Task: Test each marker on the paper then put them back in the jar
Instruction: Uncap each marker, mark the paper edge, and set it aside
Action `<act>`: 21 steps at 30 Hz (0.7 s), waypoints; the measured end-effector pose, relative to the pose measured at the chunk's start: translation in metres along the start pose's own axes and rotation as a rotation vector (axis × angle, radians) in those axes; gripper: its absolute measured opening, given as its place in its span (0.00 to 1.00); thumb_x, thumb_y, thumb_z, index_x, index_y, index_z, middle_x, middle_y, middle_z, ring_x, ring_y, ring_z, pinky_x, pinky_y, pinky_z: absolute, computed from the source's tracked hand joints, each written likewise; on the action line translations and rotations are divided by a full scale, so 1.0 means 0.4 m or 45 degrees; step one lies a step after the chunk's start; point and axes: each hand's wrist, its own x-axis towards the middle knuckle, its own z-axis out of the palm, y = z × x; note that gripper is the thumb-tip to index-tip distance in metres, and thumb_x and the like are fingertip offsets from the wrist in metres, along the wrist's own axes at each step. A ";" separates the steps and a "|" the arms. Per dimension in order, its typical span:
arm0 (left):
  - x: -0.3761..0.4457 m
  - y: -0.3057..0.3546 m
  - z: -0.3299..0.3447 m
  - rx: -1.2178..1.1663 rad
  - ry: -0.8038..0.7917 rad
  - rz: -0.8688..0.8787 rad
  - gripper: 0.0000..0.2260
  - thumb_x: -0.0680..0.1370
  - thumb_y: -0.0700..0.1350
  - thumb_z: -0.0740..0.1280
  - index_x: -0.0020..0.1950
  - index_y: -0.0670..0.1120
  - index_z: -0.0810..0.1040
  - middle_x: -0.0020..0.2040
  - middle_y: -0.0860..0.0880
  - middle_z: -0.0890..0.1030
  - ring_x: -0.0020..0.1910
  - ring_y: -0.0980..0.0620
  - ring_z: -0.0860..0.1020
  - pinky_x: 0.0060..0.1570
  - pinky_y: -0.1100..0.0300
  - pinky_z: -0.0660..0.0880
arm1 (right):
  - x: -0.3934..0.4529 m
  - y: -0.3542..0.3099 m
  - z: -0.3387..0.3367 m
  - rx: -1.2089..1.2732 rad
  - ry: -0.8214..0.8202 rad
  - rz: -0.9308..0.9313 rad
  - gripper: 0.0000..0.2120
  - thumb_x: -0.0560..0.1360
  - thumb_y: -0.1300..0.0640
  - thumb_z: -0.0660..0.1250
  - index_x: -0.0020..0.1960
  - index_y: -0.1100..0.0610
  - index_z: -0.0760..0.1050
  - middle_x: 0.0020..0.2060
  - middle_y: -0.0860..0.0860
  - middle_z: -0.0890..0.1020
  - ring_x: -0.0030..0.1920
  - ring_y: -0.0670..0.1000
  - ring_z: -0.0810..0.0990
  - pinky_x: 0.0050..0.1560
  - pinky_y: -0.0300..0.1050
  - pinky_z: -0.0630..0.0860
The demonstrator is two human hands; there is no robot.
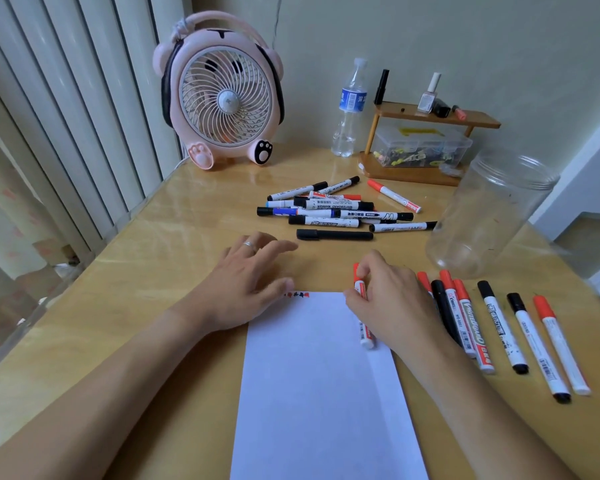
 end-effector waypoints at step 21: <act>-0.030 0.009 -0.023 -0.066 -0.266 0.143 0.26 0.69 0.72 0.72 0.63 0.66 0.73 0.68 0.60 0.61 0.72 0.63 0.55 0.72 0.52 0.57 | 0.038 -0.020 -0.012 -0.021 0.233 -0.017 0.04 0.79 0.60 0.63 0.54 0.55 0.73 0.50 0.51 0.76 0.50 0.56 0.76 0.41 0.47 0.68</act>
